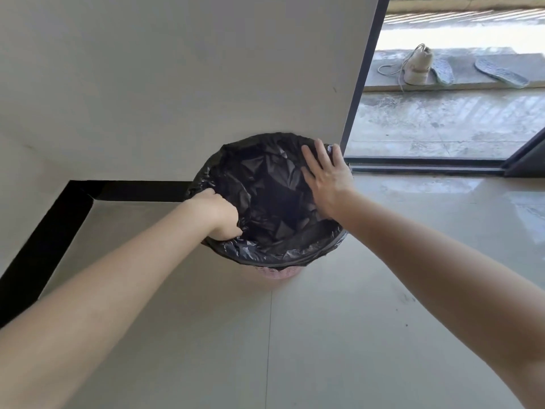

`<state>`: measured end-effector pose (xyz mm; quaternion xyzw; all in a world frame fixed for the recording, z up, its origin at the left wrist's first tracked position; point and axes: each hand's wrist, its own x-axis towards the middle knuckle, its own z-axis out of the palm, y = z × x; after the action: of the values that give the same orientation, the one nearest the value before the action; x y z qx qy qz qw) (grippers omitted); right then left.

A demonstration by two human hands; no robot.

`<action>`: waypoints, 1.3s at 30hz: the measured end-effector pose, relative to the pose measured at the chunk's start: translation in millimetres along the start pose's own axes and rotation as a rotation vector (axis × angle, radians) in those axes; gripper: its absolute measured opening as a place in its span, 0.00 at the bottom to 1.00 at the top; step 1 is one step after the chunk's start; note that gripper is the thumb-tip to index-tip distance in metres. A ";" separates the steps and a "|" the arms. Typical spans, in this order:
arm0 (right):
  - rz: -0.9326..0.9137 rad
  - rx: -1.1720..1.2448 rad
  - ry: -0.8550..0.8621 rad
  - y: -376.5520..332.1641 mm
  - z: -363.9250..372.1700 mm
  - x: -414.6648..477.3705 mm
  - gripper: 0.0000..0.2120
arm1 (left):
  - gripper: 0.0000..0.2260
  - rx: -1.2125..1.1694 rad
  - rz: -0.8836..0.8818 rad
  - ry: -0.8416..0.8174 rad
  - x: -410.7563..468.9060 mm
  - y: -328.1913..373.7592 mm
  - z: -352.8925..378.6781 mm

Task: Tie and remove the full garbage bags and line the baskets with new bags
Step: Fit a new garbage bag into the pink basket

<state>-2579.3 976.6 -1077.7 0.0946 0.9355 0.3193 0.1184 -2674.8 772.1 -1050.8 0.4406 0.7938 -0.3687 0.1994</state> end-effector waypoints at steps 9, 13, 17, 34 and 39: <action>-0.158 0.404 0.573 3.4 -29.8 -12.4 0.21 | 0.09 -0.390 -0.061 0.828 -6.1 -1.6 4.3; -0.187 0.396 0.134 -15.3 -31.9 -9.4 0.20 | 0.12 -0.436 -0.222 0.974 -10.5 -5.0 15.2; -0.167 0.387 -0.128 -9.2 -28.9 -3.3 0.27 | 0.22 -0.605 -0.287 0.598 -5.0 -2.1 31.8; 0.142 0.766 -0.097 6.5 8.0 -30.8 0.38 | 0.21 -0.664 -0.387 0.633 12.2 17.1 44.3; 0.199 0.670 0.158 9.7 -6.9 -52.1 0.38 | 0.23 -0.825 -0.302 0.771 -13.8 17.9 25.5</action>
<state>-2530.6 967.0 -1058.0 0.1938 0.9807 0.0114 -0.0237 -2652.6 751.1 -1065.9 0.3109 0.9410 0.1335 -0.0034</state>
